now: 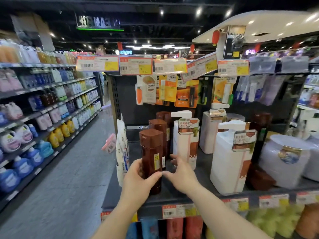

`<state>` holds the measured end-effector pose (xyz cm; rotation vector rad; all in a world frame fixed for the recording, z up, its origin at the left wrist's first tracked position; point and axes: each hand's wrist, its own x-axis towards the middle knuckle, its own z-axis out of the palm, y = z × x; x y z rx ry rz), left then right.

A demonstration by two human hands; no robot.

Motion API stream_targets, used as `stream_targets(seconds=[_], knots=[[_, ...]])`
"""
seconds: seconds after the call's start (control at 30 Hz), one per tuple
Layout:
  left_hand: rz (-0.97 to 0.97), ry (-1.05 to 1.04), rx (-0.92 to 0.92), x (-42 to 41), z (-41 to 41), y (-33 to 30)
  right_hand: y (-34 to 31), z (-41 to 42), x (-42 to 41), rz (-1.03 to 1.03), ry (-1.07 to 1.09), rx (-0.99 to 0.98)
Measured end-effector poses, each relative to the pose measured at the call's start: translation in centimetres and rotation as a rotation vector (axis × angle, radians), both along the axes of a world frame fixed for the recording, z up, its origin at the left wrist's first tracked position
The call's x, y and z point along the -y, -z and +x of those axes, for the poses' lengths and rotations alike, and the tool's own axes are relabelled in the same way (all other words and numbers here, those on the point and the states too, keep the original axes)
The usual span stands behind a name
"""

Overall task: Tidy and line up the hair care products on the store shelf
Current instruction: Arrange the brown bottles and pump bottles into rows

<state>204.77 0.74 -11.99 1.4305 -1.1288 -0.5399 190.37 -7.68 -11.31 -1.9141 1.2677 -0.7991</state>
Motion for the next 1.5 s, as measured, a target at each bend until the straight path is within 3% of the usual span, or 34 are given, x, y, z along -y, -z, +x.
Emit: stream_targets(seconds=[0.2,0.43,0.57,1.13,1.5], knots=[[0.125,0.032,0.02,-0.1,0.3,1.3,0.2,2.0,1.8,-0.024,-0.096,0.035],[0.138,0.009,0.015,-0.1,0.0,1.2,0.2,2.6,2.8,-0.014,-0.165,0.116],[0.135,-0.019,0.058,-0.1,-0.1,1.1,-0.1,1.5,2.8,0.013,-0.199,0.063],[0.148,-0.034,0.075,0.2,-0.6,0.9,-0.2,-1.0,2.6,-0.061,-0.137,0.02],[0.187,0.08,0.115,2.8,0.4,1.1,-0.3,-4.1,4.2,-0.119,0.019,0.02]])
